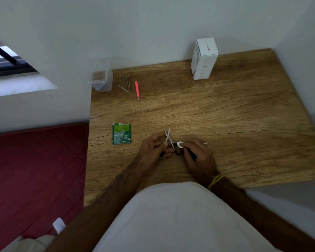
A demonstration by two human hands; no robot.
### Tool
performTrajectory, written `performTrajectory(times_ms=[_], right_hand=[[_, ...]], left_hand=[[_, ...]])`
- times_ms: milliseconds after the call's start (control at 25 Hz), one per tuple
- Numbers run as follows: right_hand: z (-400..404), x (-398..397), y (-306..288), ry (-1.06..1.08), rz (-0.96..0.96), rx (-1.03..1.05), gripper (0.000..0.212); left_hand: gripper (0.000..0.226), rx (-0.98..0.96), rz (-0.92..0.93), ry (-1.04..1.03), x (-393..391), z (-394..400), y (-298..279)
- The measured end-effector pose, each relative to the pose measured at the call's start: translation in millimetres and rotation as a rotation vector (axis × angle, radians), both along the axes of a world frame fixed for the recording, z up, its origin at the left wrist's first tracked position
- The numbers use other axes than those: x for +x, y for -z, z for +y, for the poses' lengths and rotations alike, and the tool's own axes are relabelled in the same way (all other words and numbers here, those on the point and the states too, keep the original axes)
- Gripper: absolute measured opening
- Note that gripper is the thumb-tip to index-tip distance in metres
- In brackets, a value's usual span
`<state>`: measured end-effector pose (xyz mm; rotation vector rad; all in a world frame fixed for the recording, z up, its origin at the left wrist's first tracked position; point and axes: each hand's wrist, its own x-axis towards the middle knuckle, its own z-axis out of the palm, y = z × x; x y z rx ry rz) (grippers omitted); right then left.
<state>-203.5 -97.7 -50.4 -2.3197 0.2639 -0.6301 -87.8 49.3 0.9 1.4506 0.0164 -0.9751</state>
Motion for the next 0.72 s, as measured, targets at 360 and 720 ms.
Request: performTrajectory(times_ms=[360,720], right_hand=[[5.5,22.8,-14.1,0.062,0.020,0.028,0.020],[6.1,37.8,-8.8,-0.089,0.093,-0.182,0.022]], left_hand=[[0.035,-0.012,-0.022,0.025,2.9,1.5,4.5],[0.032,-0.025,-0.043,0.039,3.7,2.6,9.8]])
